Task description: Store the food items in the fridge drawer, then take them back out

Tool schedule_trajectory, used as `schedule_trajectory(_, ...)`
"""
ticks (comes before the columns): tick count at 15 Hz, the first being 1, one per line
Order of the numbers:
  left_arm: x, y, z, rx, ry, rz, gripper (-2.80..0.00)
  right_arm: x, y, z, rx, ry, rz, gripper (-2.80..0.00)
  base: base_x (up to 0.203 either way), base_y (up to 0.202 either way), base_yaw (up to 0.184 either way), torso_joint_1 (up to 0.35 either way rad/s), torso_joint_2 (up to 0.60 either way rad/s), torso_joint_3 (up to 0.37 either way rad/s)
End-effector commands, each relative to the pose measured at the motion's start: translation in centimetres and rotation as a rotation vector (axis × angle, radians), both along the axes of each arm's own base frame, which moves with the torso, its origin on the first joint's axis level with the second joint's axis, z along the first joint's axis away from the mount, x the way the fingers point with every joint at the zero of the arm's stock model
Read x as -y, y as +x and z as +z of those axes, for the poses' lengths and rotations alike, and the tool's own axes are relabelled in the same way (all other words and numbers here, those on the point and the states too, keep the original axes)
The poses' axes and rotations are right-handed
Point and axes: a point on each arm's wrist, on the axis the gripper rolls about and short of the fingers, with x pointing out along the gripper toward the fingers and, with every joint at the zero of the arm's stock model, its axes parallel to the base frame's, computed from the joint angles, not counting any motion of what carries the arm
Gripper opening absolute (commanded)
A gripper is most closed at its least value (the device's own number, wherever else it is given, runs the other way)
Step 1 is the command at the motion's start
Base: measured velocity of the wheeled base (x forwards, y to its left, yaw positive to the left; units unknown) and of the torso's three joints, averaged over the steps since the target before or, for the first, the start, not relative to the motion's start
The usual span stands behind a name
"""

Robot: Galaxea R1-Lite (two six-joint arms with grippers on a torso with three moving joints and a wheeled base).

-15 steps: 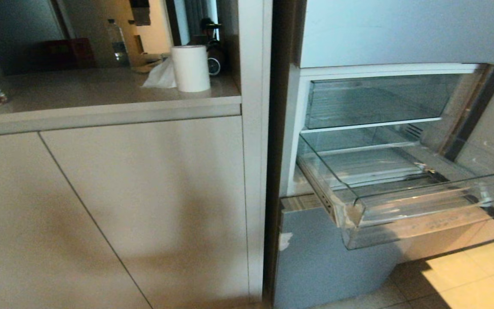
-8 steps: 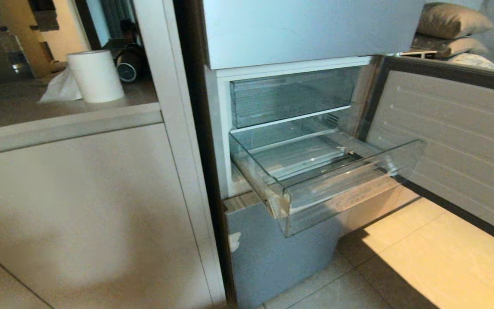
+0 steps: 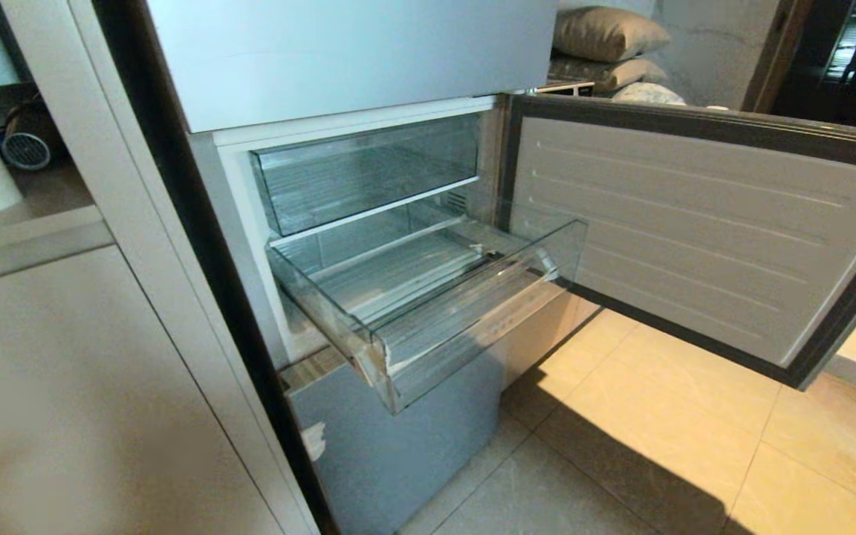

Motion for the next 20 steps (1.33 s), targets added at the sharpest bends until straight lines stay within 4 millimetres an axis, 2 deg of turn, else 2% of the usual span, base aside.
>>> schedule_trajectory(1, 0.0, 0.0, 0.01, 0.0, 0.0, 0.001, -2.8, 0.0, 0.01, 0.0, -0.002, 0.002, 0.001, -2.8, 0.0, 0.0, 0.0, 0.0, 0.0, 0.0)
schedule_trajectory(7, 0.0, 0.0, 0.01, 0.0, 0.002, 0.001, -2.8, 0.0, 0.01, 0.0, -0.002, 0.002, 0.003, -2.8, 0.015, 0.0, 0.0, 0.0, 0.0, 0.0)
schedule_trajectory(16, 0.0, -0.01, 0.01, 0.001, 0.001, 0.001, -2.8, 0.0, 0.01, 0.0, -0.002, 0.003, 0.003, -2.8, 0.191, 0.0, 0.0, 0.005, 0.0, 0.0)
schedule_trajectory(20, 0.0, 0.0, 0.01, 0.0, 0.0, 0.001, -2.8, 0.01, -0.05, 0.29, 0.014, -0.001, -0.002, -2.8, 0.051, 0.0, 0.0, 0.008, 0.0, 0.001)
